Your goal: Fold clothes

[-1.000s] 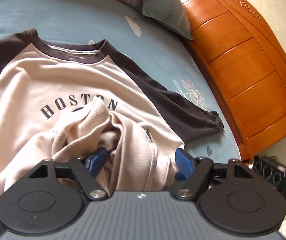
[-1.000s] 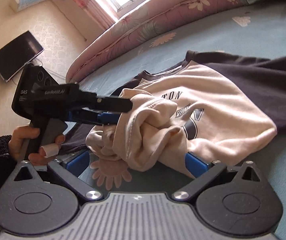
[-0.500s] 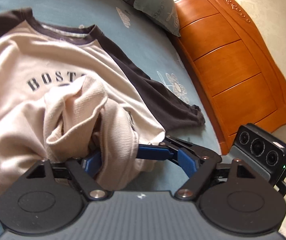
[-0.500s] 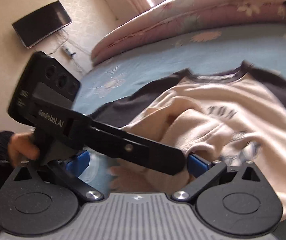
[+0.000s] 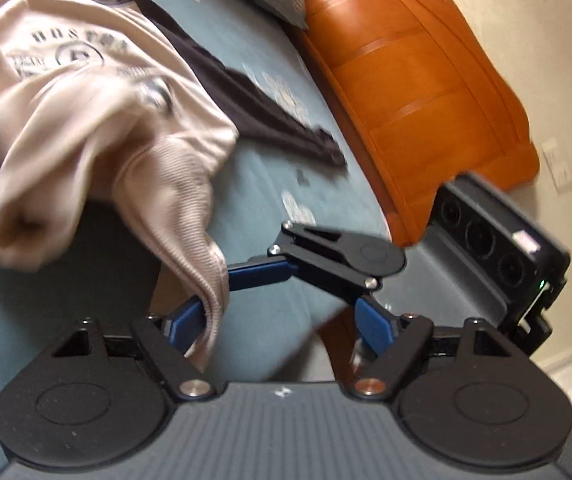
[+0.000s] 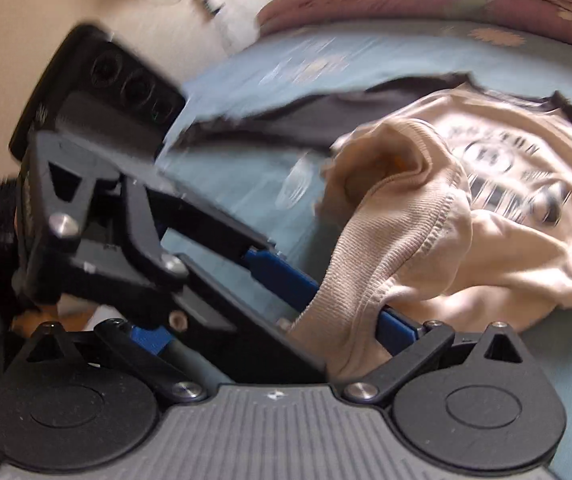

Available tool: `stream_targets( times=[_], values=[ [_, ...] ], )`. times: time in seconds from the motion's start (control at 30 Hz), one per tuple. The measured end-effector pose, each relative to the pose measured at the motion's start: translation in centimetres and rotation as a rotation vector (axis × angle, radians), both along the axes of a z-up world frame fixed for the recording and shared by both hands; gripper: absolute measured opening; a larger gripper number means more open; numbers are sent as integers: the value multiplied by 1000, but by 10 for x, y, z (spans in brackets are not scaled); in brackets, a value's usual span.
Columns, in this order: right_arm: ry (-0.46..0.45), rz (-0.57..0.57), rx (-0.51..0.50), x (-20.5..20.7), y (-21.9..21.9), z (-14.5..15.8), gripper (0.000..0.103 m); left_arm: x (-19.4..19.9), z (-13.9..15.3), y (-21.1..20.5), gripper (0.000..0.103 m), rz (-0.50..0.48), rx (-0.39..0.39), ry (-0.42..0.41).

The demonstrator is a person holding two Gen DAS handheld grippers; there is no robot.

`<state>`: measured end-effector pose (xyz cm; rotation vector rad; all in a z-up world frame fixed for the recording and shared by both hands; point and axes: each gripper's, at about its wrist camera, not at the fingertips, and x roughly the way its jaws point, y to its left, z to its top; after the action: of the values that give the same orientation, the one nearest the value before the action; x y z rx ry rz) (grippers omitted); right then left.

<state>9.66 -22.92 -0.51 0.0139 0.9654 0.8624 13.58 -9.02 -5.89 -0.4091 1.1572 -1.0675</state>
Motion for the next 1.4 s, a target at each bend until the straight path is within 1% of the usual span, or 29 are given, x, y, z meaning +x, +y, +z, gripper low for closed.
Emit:
stream_targets(
  times=[0.07,0.13,0.2,0.27,0.3,0.37,0.4,0.5,0.53,0.6,0.63,0.7,0.77,0.83,0.93,1.07,1.1,1.3,1.4],
  values=[
    [6,29,-67,-21,5,-1,103,-21,1,0,81,-19,45,-24],
    [15,34,-131,-36,6,-5,103,-36,5,3,81,-24,114,-73],
    [23,23,-168,-47,3,-8,103,-48,9,13,81,-7,173,-126],
    [24,-13,-190,-55,-4,-9,103,-55,15,27,81,26,222,-180],
    [18,-40,-200,-57,-7,-9,103,-57,18,34,81,51,254,-221],
    [-9,-123,-216,-58,-14,-7,103,-58,23,48,82,116,331,-322],
    [-28,-168,-229,-57,-15,-6,103,-57,24,51,82,149,384,-386],
    [-95,-304,-274,-52,-14,-5,103,-54,17,43,82,199,572,-581],
    [-107,-336,-279,-49,-11,-6,103,-52,14,39,82,194,604,-622],
    [-119,-353,-277,-43,2,-12,103,-48,4,32,83,170,604,-690],
    [-122,-360,-286,-41,10,-17,103,-46,-1,27,83,170,623,-729],
    [-122,-380,-336,-35,28,-33,103,-38,-15,18,83,176,678,-775],
    [-126,-407,-419,-30,40,-52,103,-29,-30,11,83,193,731,-814],
    [-163,-458,-530,-32,43,-67,103,-25,-39,10,83,252,789,-849],
    [-194,-535,-583,-43,26,-65,103,-23,-39,18,83,374,810,-862],
    [-263,-655,-661,-58,-4,-51,103,-31,-21,39,83,498,787,-907],
    [-271,-682,-665,-61,-11,-48,103,-34,-15,43,84,524,776,-911],
    [-343,-836,-730,-74,-50,-23,103,-56,21,70,84,609,701,-947],
    [-345,-899,-709,-86,-76,-10,103,-72,37,87,84,636,644,-935]
  ],
)
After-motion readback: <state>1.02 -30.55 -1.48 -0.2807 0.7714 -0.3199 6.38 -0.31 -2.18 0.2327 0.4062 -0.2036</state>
